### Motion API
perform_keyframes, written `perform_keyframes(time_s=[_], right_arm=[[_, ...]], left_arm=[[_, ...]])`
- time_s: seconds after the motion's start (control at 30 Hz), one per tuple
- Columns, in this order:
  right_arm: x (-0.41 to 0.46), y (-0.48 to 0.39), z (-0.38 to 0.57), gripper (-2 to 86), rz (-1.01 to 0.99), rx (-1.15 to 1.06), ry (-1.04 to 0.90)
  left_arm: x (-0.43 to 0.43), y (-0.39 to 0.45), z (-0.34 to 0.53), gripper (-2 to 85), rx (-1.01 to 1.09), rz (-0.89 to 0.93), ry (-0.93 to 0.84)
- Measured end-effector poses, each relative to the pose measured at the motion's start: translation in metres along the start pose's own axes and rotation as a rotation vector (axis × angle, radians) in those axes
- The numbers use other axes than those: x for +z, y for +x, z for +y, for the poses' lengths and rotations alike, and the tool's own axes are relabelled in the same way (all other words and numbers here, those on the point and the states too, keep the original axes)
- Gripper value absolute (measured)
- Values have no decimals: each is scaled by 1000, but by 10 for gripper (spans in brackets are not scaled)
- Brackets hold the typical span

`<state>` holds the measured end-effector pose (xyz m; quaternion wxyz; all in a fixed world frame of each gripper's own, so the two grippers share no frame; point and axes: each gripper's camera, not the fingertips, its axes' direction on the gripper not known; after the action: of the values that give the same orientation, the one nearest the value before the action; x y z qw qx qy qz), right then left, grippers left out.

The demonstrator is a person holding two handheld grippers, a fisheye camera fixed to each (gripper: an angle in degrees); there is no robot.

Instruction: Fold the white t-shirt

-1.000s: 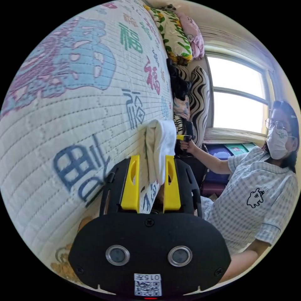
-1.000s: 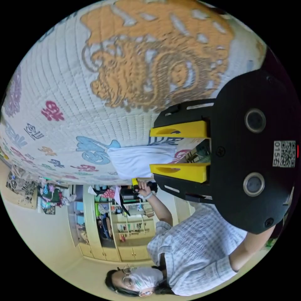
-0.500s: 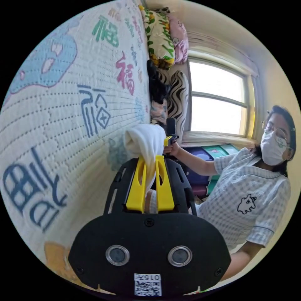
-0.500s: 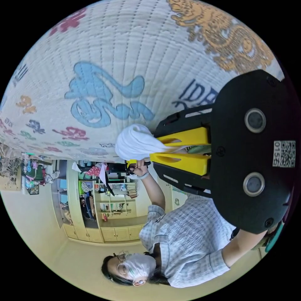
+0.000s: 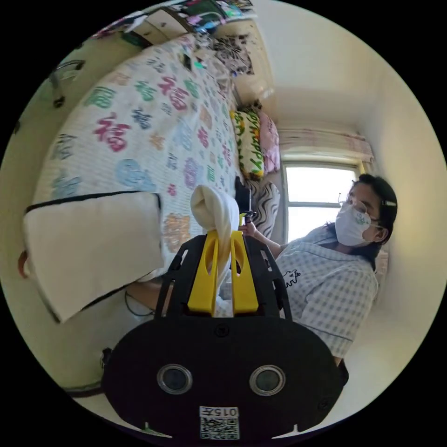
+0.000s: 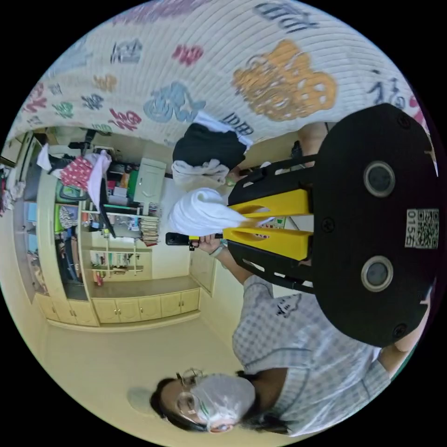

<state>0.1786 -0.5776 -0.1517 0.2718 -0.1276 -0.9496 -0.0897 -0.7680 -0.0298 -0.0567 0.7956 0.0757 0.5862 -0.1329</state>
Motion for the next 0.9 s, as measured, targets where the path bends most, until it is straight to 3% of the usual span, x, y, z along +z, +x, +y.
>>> perform_keyframes(time_s=[0.2,0.33,0.43,0.6,0.7,0.77,0.9], right_arm=[[110,33,-65,8,116,78,-51],[127,50,-72,20,25,130,-27],[122,48,-64,20,72,114,6],[111,39,-47,4,81,123,19],[97,21,-31,-2,179,108,39],[83,14,-17,-4,213,130,86],[48,-9,23,-5,246,154,196]], left_arm=[[-60,-89,26,26,-158,-50,69],[-47,-130,41,19,-157,40,146],[-42,-137,61,9,-159,50,214],[-29,-109,99,-7,-145,-74,296],[-3,-64,108,-9,-79,-307,341],[46,-19,100,-9,51,-447,386],[176,28,65,-8,286,-446,310]])
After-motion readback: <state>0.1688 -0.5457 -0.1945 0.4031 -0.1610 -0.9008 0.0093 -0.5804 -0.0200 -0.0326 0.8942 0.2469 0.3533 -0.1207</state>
